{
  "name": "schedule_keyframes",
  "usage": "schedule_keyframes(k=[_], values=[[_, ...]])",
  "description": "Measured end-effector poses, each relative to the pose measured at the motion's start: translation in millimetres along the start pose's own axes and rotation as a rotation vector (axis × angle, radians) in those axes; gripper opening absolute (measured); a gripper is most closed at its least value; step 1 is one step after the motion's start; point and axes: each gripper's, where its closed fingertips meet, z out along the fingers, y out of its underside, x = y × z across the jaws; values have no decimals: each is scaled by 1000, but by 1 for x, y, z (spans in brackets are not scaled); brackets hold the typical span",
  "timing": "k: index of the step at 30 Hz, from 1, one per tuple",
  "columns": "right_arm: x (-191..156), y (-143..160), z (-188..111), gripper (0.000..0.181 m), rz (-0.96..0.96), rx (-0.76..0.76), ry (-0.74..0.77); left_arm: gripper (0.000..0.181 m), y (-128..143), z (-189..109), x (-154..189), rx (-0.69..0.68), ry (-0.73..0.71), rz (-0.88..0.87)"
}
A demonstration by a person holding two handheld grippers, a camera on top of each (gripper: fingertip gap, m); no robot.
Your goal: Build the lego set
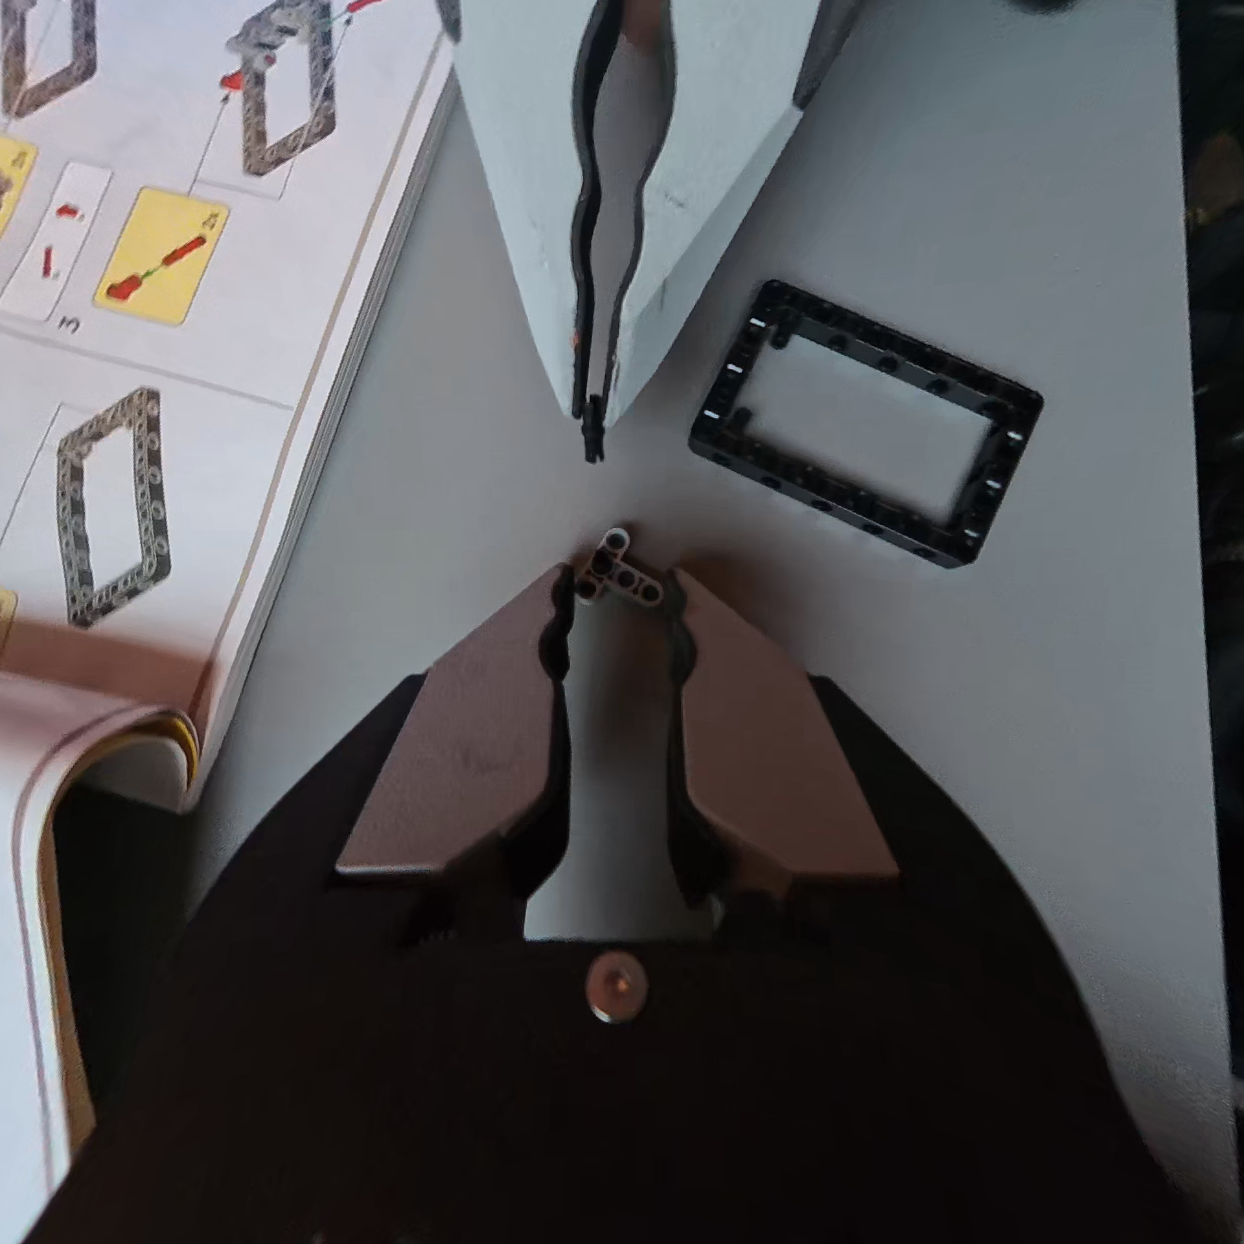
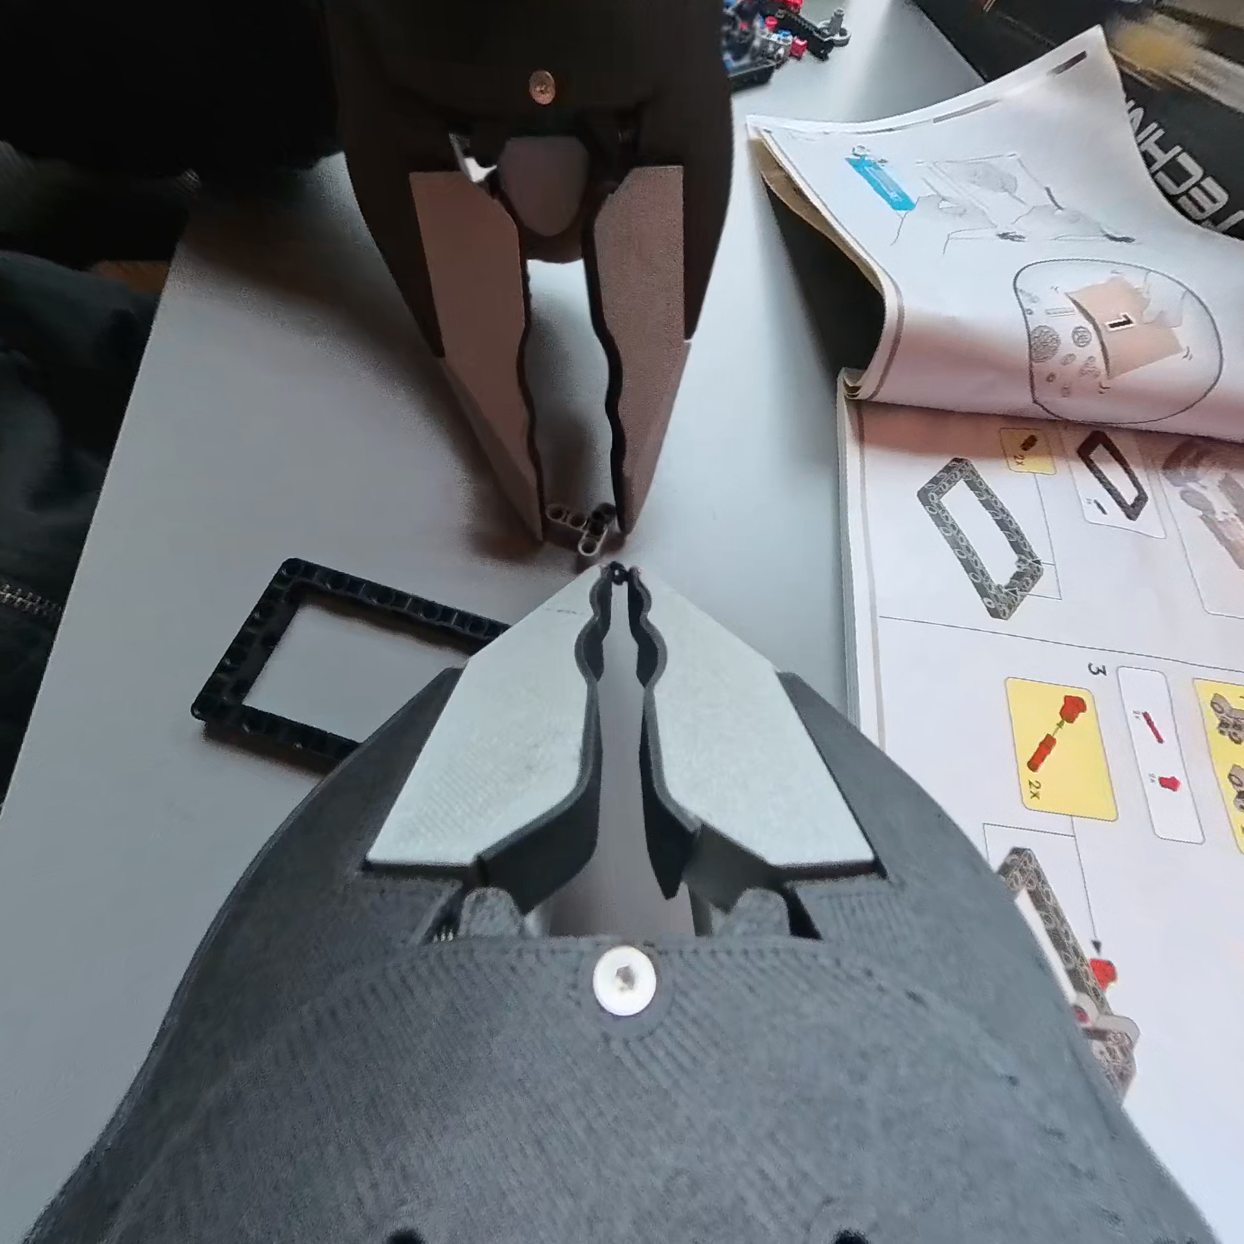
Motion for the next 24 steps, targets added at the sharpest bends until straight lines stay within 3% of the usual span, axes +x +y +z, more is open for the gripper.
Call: schedule_keyframes(k=[1, 4, 7, 12, 13, 20, 24], values=[[-2, 0, 1, 1, -5, -4, -8, 25, -1, 0, 0, -7, 33, 34], [-9, 0, 3, 1, -30, -4, -36, 32, 2, -1, 0, -21, 148, 165], [-8, 0, 4, 1, -33, -5, -28, 48, 1, -12, -12, -46, 158, 150], [5, 0, 4, 1, 48, 0, 20, 42, -4, -23, -19, -11, -9, -209], [4, 1, 5, 1, 69, -3, 6, 48, -2, -20, -10, -7, -10, -252], [-5, 9, 23, 1, 65, -97, -20, 26, 6, -5, -3, 16, -166, -272], [-18, 6, 21, 1, 35, -78, -63, 20, 8, -7, -6, 6, -174, -230]])
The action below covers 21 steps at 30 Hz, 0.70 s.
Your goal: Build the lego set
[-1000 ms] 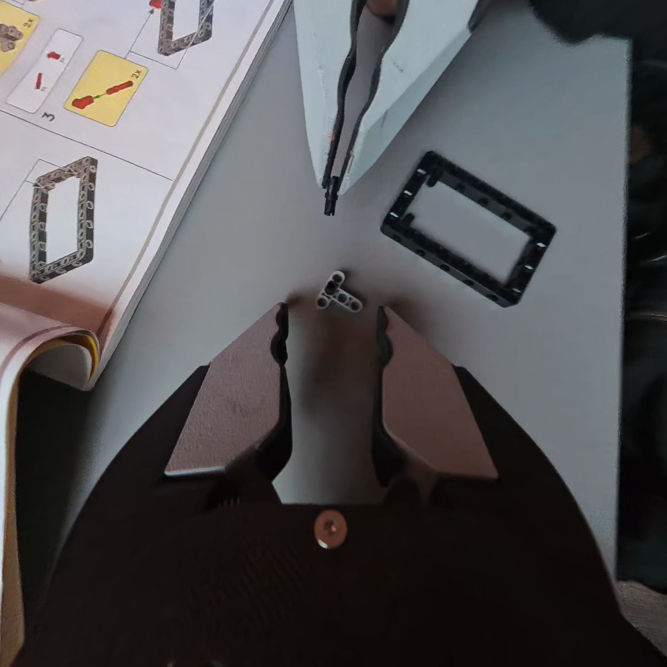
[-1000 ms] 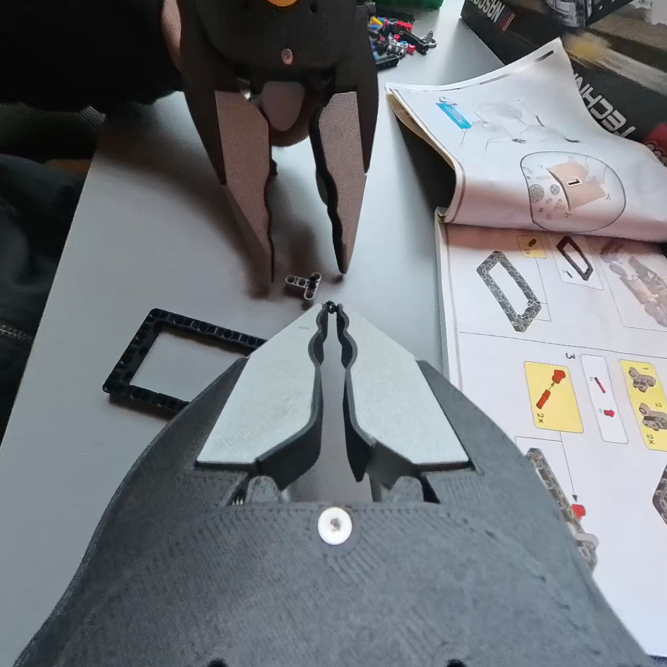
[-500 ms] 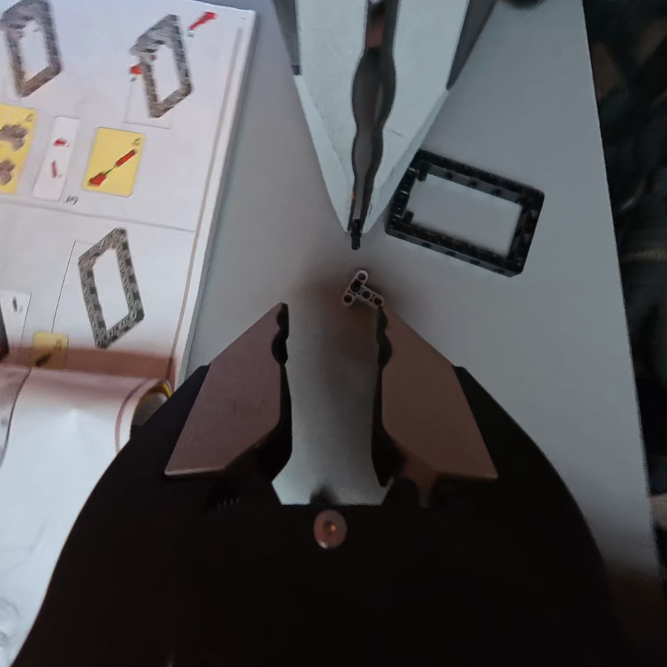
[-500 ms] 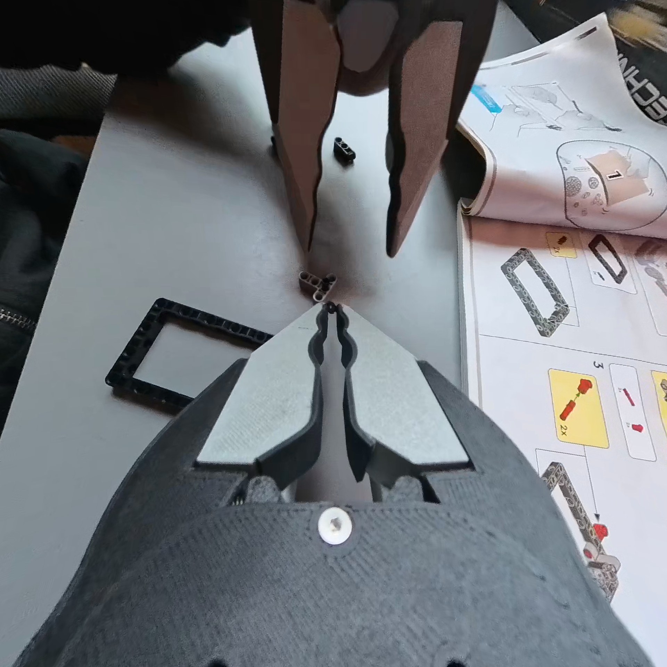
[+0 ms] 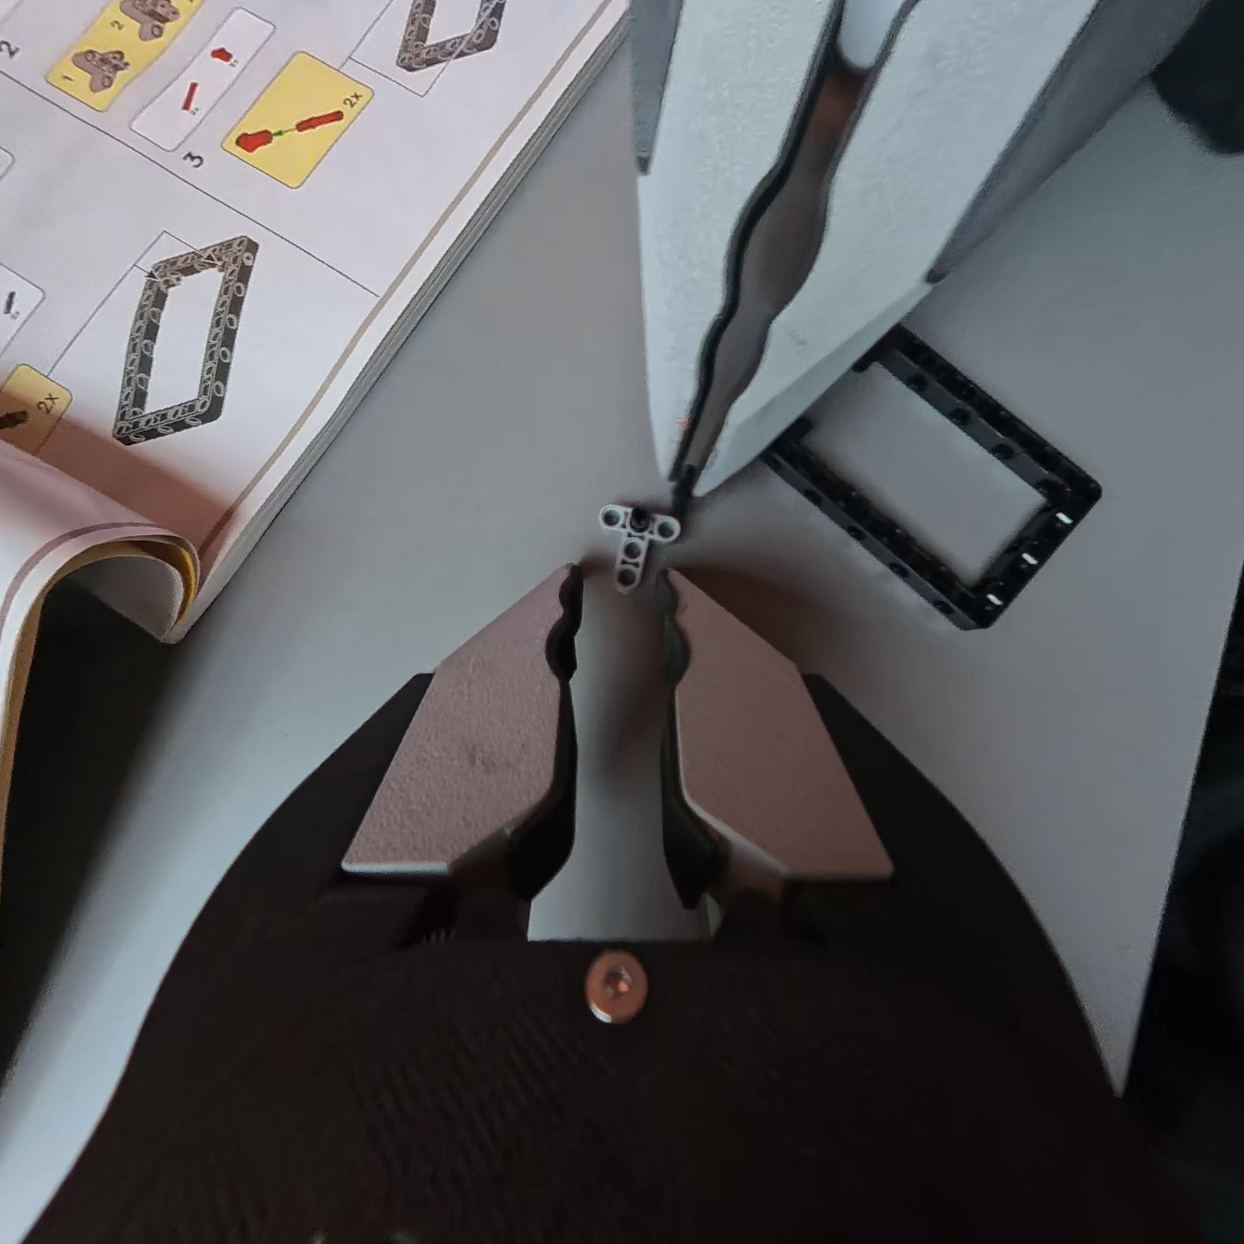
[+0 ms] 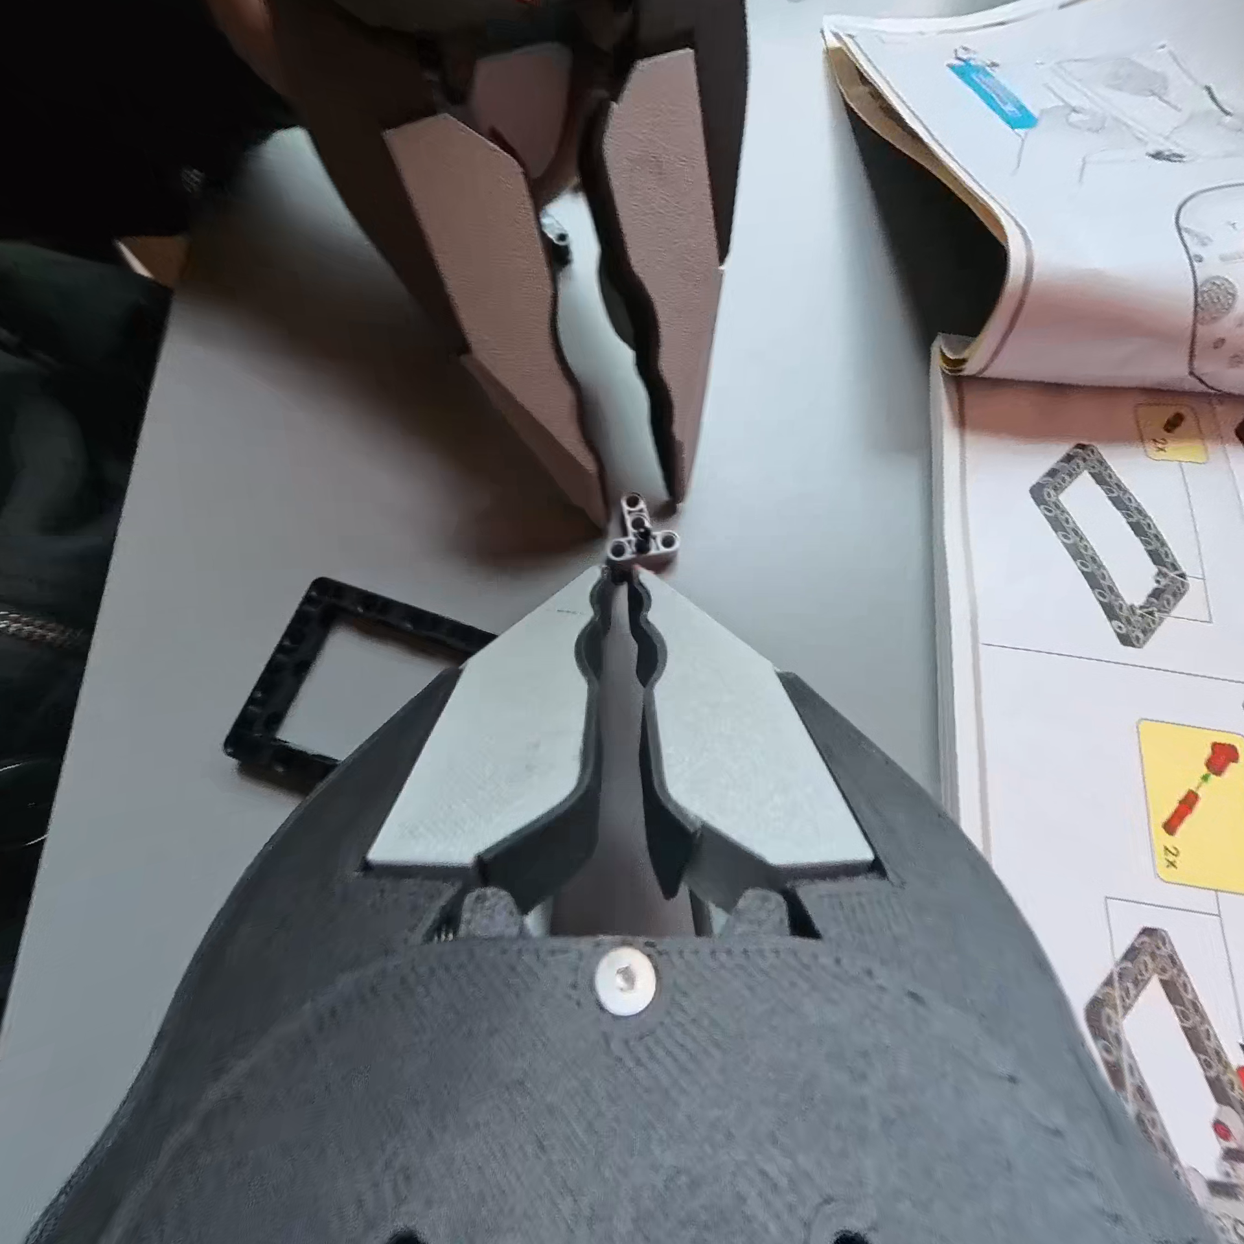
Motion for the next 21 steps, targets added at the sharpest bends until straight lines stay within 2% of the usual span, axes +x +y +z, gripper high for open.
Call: schedule_keyframes(k=[3, 7, 11, 12, 15, 16, 19, 21], values=[[-2, -1, -4, 2, 11, 16, -19, 21, 2, -2, 0, 17, 35, 50], [7, -7, -11, 1, 63, 51, -17, 8, 2, -2, 10, 64, 135, 112], [11, -18, -9, 1, 96, 21, -31, 4, -2, 1, 2, 78, 134, 99], [12, -19, -7, 1, 91, 4, -24, 6, -2, 1, -2, 79, 116, 87], [13, -21, -2, 1, 57, -51, -7, 28, -3, 2, -9, 81, 71, 71], [14, -20, 0, 1, 47, -76, 0, 28, -3, 2, -9, 82, 74, 72], [14, -19, 4, 1, -9, -160, 17, 7, -6, 4, -2, 100, 110, 98], [15, -19, 3, 1, -52, -203, 30, 5, -8, 6, -2, 108, 115, 97]])
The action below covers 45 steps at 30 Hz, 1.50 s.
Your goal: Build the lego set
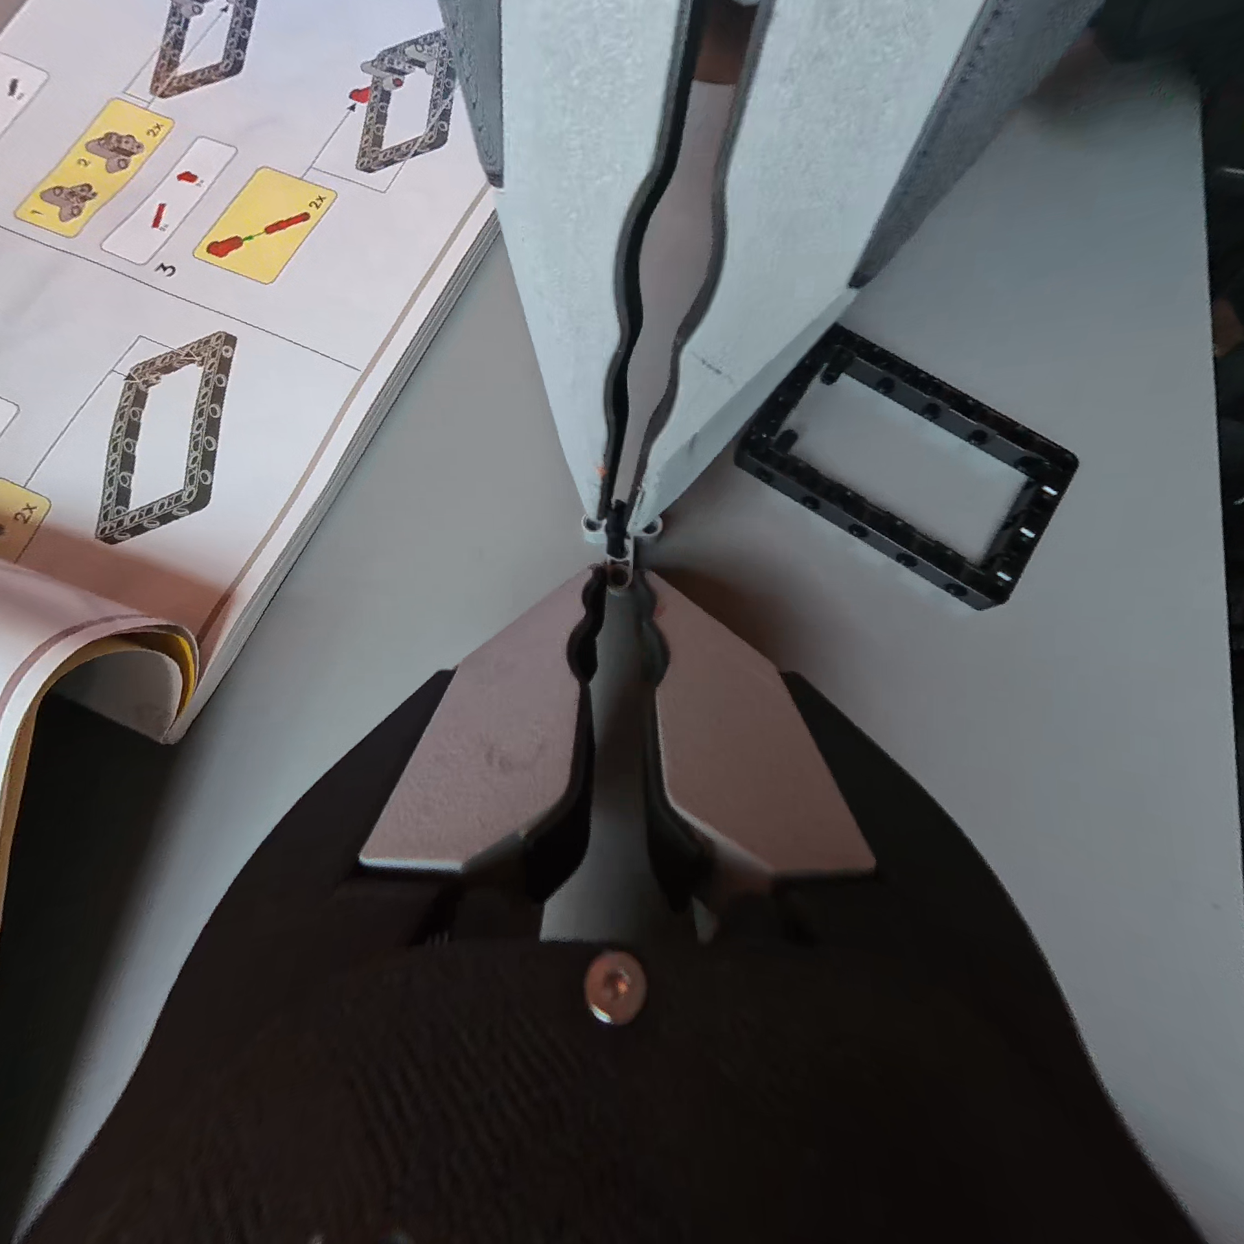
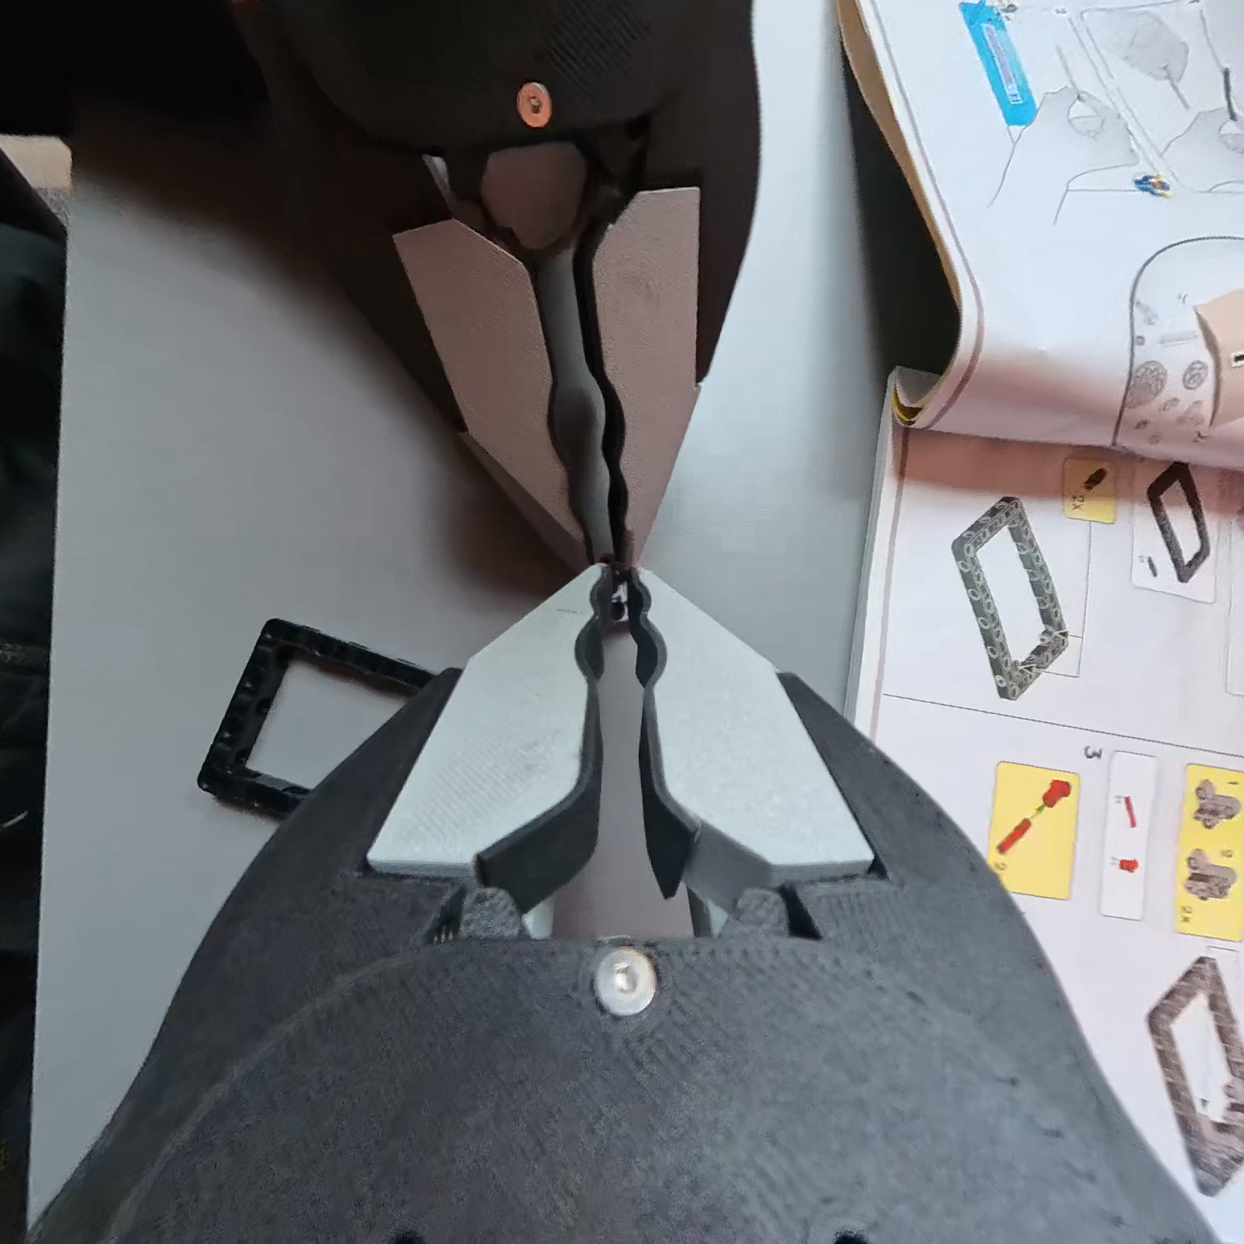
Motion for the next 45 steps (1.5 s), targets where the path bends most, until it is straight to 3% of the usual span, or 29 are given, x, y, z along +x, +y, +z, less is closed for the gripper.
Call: schedule_keyframes(k=[16, 32, 39, 45], values=[[5, 11, 2, 1, -216, -239, 50, 5, -2, 2, -2, 18, 31, -18], [-1, 11, 6, 1, -261, -293, -24, 5, -2, 2, -2, 18, 32, -20], [0, 10, 9, 1, -179, -254, -129, 5, -2, 3, -2, 18, 30, -19], [0, 17, 12, 1, -223, -276, -117, 6, -2, 3, -2, 18, 29, -20]])
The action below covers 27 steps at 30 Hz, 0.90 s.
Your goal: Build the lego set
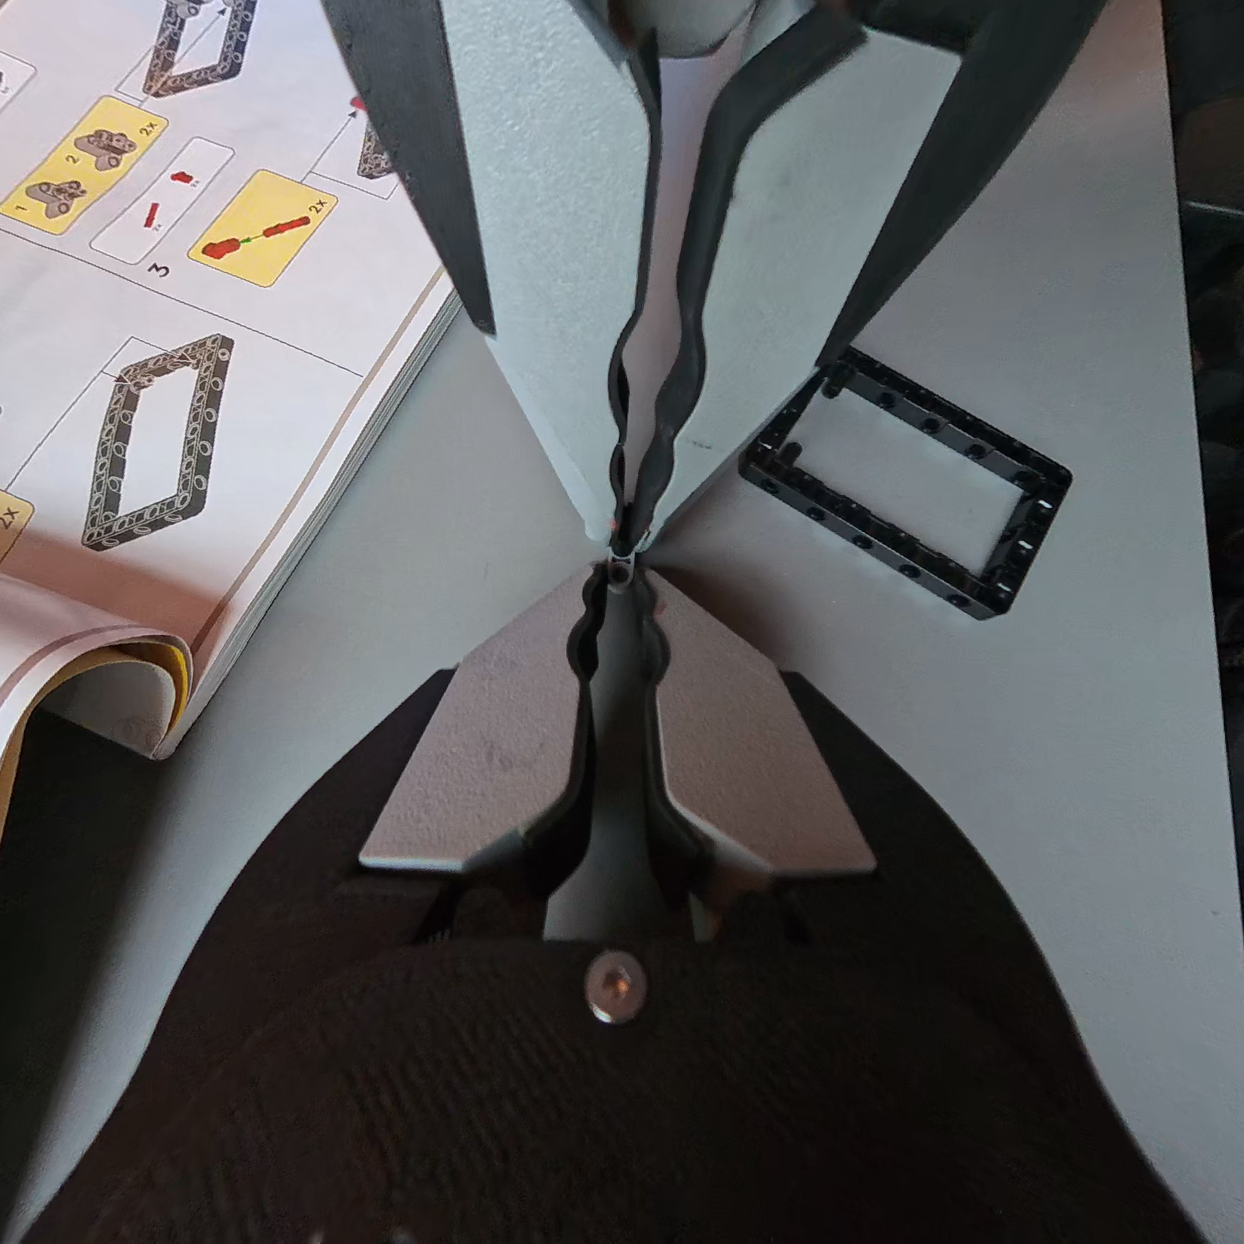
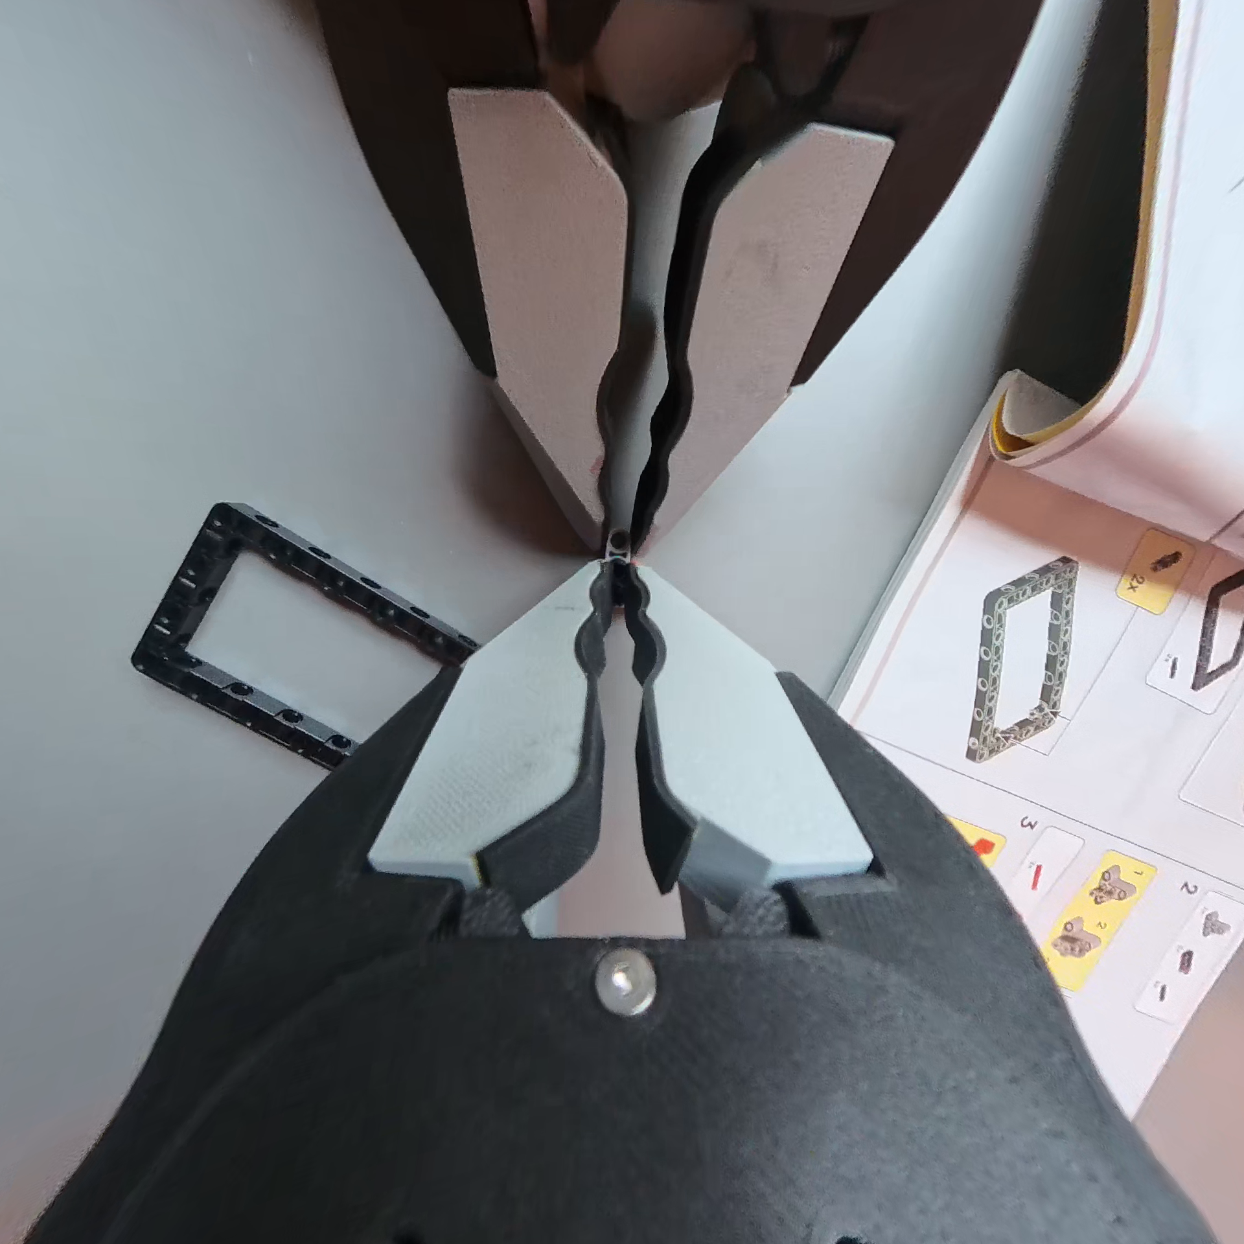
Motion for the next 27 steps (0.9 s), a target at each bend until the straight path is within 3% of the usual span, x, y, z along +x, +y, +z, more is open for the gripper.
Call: schedule_keyframes(k=[8, 13, 15, 19, 24, 27], values=[[-1, -2, 0, 6, 70, 58, 0, 6, 0, 0, 1, 0, 4, 7], [-4, -25, -24, 17, 189, 386, -41, 6, 0, 0, 1, 0, 2, 8], [3, -15, -27, 0, 220, 398, 5, 6, 0, 0, 1, 0, 1, 9], [2, -17, -25, 0, 181, 430, 76, 6, 0, 0, 1, 0, 0, 10], [-1, -12, -5, 0, 106, 324, 130, 6, 0, 0, 1, 1, 2, 7], [-1, -23, -19, 0, 144, 445, 107, 6, 0, 0, 1, 1, 4, 5]])
